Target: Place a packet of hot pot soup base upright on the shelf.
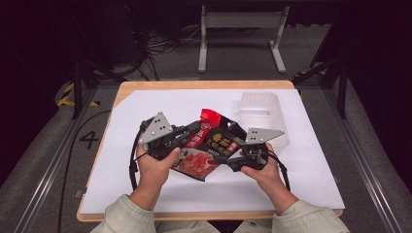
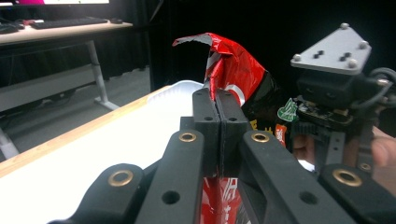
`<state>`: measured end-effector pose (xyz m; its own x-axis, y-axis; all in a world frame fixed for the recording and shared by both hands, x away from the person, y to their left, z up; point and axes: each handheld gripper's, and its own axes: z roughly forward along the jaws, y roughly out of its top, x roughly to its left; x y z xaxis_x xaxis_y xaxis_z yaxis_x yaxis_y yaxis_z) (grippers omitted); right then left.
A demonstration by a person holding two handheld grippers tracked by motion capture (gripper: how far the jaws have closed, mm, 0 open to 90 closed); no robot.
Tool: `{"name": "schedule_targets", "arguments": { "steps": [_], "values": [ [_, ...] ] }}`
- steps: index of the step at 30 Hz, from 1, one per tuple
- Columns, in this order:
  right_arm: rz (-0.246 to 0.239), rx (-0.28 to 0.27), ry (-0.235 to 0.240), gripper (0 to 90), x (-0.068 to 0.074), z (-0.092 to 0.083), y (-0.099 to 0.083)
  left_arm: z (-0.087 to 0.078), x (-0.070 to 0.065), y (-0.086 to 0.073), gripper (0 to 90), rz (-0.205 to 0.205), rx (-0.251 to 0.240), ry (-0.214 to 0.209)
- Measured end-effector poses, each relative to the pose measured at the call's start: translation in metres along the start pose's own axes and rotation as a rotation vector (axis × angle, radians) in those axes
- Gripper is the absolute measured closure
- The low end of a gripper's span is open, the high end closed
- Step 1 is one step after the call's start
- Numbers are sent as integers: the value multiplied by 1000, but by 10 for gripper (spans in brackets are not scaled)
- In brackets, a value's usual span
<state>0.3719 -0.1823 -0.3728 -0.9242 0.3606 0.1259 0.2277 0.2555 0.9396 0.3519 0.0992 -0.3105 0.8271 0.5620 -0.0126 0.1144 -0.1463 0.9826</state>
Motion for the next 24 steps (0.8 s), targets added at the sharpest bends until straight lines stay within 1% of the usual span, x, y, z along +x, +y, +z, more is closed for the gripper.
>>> {"name": "schedule_targets", "arguments": {
  "steps": [5, 8, 10, 11, 12, 13, 15, 17, 20, 21, 24],
  "values": [
    [25, -35, 15, 536, -5, 0, 0, 0, 0, -1, 887, -7, 1, -7],
    [33, -37, 15, 622, -8, -1, 0, 0, -1, -1, 887, -5, 1, -2],
    [46, -34, 23, 685, -9, -1, 0, 0, -1, -2, 886, 0, 11, 0],
    [57, -24, 12, 714, -9, -1, 0, 1, -1, -2, 886, 5, 18, 4],
    [51, -14, -5, 739, -7, -2, 1, 1, -1, -3, 885, 5, 21, 8],
    [44, -8, -13, 749, -6, -2, 1, 1, 0, -3, 885, 1, 26, 6],
    [62, -6, -12, 773, -6, -2, 1, 2, 0, -3, 884, 1, 29, 6],
    [60, -3, -23, 795, -6, -3, 1, 2, 0, -3, 883, 4, 37, 12],
    [76, -8, -16, 828, -6, -4, 0, 2, 0, -2, 879, 7, 46, 16],
    [79, -9, -12, 834, -6, -4, 1, 2, 1, -2, 877, -2, 52, 16],
    [92, -7, 2, 838, -7, -4, 1, 2, 3, -2, 856, 4, 54, 22]
  ]
}}
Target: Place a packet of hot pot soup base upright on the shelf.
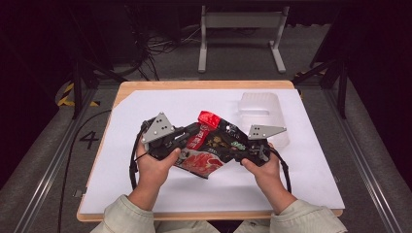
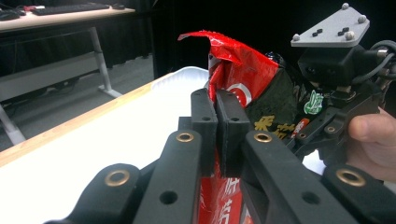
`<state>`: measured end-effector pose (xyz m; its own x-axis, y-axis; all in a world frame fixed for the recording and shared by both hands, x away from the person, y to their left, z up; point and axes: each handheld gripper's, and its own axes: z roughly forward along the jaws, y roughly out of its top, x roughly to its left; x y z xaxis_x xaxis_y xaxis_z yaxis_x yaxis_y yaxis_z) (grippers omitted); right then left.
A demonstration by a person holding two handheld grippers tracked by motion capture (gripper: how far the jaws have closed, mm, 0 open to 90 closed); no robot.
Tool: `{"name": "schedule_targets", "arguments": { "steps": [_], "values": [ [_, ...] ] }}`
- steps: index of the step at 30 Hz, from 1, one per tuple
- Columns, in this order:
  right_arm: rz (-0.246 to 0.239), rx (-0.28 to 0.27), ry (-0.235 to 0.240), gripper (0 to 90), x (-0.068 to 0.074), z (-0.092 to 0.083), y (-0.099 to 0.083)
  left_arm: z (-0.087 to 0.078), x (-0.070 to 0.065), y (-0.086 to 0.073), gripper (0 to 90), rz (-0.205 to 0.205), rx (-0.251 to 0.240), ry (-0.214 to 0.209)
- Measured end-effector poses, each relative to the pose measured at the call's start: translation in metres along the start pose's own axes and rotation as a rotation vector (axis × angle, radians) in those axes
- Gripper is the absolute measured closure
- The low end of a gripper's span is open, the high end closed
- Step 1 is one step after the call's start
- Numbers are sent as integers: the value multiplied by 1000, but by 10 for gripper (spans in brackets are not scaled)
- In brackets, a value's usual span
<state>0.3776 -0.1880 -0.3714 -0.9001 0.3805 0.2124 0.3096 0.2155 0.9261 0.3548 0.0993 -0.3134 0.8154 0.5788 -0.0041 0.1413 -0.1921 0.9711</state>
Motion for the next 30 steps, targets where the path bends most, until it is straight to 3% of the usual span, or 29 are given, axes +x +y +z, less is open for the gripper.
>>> {"name": "schedule_targets", "arguments": {
  "steps": [1, 5, 9, 12, 14, 19, 22, 30],
  "values": [
    [23, -1, 14, 841, 0, 0, 1, 0, 0, 0, 849, -11, 2, 3],
    [37, -9, 24, 842, -1, -2, 3, -3, 2, 3, 800, -18, 6, -8],
    [46, -17, 31, 843, -2, -5, 6, -3, 3, 4, 594, -37, 19, -49],
    [72, -24, 41, 843, -4, -8, 7, -4, 3, 4, 565, -32, 37, -64],
    [52, -17, 16, 844, -3, -13, 12, -8, 5, 4, 516, -45, 52, -76],
    [17, 4, -34, 844, -5, -23, 27, -19, 8, 5, 516, -39, 70, -91],
    [-6, 23, -58, 843, -4, -29, 38, -22, 9, 4, 503, -15, 91, -76],
    [-67, 58, -131, 843, -5, -43, 68, -33, 24, 0, 465, -52, 82, -34]
  ]
}}
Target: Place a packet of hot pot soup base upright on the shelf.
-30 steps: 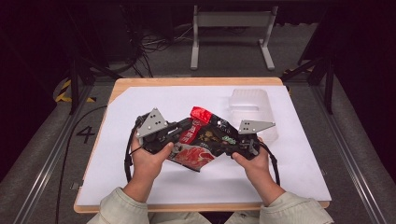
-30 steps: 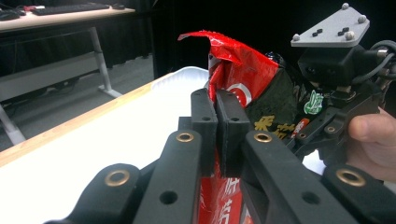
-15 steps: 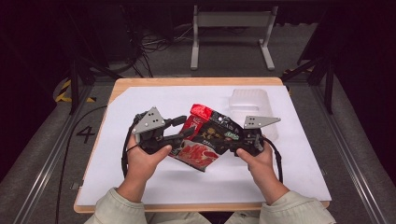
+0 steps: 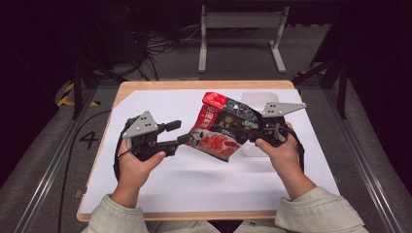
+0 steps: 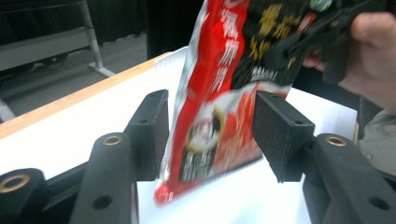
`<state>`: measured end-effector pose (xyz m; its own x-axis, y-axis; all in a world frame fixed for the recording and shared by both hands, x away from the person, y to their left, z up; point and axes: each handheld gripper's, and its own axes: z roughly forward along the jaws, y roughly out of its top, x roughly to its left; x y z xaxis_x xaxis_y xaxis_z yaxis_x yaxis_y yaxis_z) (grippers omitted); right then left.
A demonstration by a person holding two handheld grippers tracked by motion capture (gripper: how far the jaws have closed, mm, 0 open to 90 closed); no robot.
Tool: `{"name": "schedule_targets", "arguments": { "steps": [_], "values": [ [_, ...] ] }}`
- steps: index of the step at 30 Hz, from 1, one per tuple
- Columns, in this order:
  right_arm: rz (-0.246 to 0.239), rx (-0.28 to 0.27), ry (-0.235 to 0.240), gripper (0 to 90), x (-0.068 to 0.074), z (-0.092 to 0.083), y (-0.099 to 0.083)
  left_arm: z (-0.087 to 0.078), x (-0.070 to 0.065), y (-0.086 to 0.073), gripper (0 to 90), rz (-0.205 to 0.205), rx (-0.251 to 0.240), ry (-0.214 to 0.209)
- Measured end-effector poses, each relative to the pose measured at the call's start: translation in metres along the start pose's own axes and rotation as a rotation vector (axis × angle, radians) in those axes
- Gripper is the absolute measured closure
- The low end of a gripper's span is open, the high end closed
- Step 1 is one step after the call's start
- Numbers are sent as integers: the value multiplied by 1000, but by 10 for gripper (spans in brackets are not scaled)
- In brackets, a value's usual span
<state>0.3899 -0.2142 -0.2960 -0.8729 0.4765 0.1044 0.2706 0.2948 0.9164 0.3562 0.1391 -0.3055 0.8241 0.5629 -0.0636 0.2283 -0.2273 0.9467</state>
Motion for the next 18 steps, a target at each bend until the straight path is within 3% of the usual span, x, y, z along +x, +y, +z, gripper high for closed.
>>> {"name": "schedule_targets", "arguments": {
  "steps": [6, 11, 18],
  "values": [
    [-26, 32, -64, 843, -8, -13, 18, -5, 12, -4, 449, -28, -1, 37],
    [-42, 50, -103, 842, -14, -21, 28, -6, 21, -9, 431, -68, -12, 30],
    [-56, 81, -158, 842, -27, -33, 38, -9, 29, -12, 427, -74, 0, 35]
  ]
}}
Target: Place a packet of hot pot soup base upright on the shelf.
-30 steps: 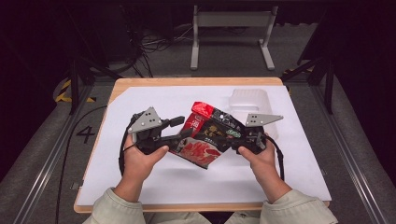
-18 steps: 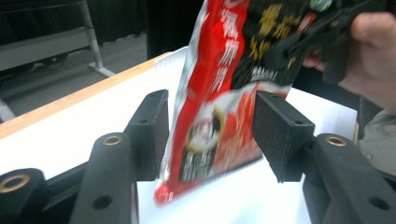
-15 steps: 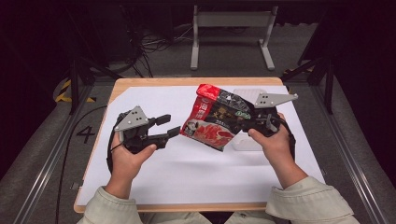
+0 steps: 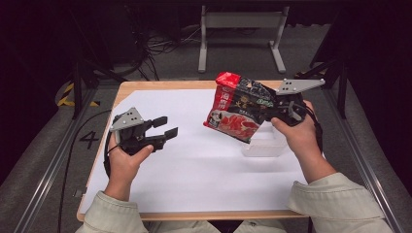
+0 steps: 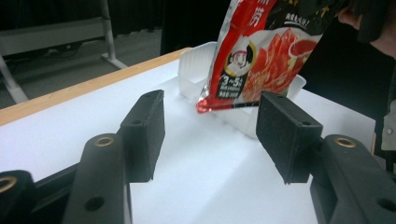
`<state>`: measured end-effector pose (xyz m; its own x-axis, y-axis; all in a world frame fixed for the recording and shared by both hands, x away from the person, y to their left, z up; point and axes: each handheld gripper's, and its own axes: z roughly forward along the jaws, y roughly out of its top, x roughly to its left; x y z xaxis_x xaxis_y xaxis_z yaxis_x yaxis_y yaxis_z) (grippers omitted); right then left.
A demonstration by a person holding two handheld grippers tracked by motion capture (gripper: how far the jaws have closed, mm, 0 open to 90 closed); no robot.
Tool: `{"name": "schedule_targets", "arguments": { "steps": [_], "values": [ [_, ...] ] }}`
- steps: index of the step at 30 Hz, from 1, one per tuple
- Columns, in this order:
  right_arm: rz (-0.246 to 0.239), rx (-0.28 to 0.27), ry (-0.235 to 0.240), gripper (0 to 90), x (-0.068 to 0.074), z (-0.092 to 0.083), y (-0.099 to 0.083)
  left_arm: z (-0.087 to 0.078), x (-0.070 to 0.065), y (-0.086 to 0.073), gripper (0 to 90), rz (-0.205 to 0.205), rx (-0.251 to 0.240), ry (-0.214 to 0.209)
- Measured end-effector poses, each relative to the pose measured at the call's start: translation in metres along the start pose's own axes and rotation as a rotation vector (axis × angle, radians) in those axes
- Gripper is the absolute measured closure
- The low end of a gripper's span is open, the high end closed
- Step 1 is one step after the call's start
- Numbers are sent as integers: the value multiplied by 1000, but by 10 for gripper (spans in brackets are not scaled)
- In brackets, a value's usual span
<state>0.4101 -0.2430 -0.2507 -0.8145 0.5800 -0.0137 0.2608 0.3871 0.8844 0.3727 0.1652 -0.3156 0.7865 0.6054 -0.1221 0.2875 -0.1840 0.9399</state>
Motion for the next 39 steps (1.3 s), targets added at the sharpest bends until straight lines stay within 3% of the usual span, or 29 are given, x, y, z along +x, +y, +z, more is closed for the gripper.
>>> {"name": "schedule_targets", "arguments": {
  "steps": [7, 14, 25, 39],
  "values": [
    [10, 9, -46, 842, -13, -10, 1, 0, 4, -2, 395, 0, 23, 10],
    [9, 27, -95, 841, -26, -18, 2, 0, 13, -5, 379, 0, 48, -8],
    [-20, 87, -200, 840, -42, -26, 2, 0, 15, -7, 355, 14, 76, 24],
    [3, 124, -218, 839, -57, -33, -8, 1, 16, -8, 352, 16, 84, 22]
  ]
}}
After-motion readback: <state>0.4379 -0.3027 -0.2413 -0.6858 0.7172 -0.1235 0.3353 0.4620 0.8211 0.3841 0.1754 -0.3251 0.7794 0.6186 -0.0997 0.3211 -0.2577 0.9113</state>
